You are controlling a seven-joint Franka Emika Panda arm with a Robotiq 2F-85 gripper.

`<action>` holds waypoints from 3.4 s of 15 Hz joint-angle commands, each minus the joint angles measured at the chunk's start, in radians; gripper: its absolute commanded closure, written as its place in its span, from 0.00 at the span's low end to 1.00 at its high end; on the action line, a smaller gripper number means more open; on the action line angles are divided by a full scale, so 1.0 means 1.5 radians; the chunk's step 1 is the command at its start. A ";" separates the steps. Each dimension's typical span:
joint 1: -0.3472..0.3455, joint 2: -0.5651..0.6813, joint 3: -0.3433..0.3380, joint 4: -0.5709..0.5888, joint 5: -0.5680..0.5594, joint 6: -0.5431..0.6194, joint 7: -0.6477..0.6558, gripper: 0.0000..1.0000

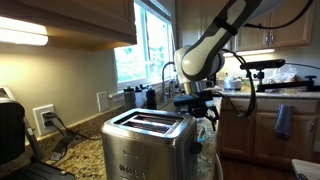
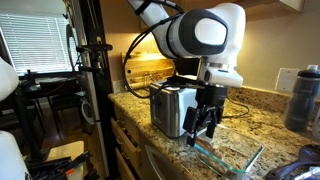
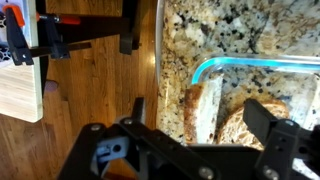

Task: Put the slice of bread in the toaster

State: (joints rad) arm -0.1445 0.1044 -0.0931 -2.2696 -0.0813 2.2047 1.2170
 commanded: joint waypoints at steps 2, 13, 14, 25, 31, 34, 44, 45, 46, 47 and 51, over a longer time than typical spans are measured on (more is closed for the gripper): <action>0.011 -0.007 -0.018 -0.012 0.002 0.008 0.020 0.00; 0.010 0.001 -0.027 -0.010 0.000 0.014 0.027 0.35; 0.010 0.001 -0.028 -0.011 0.000 0.016 0.028 0.41; 0.009 0.009 -0.032 -0.001 -0.001 0.016 0.028 0.95; 0.011 0.000 -0.037 0.004 -0.033 0.039 0.038 0.93; 0.011 0.023 -0.040 0.039 -0.056 0.040 0.038 0.93; 0.027 0.081 -0.047 0.117 -0.064 0.031 0.038 0.93; 0.028 0.079 -0.048 0.115 -0.065 0.033 0.036 0.93; 0.029 0.074 -0.049 0.112 -0.065 0.034 0.037 0.93; 0.030 0.068 -0.050 0.108 -0.066 0.034 0.038 0.93; 0.031 0.044 -0.056 0.087 -0.068 0.039 0.038 0.92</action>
State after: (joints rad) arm -0.1170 0.2200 -0.1506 -2.0975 -0.1590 2.2488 1.2444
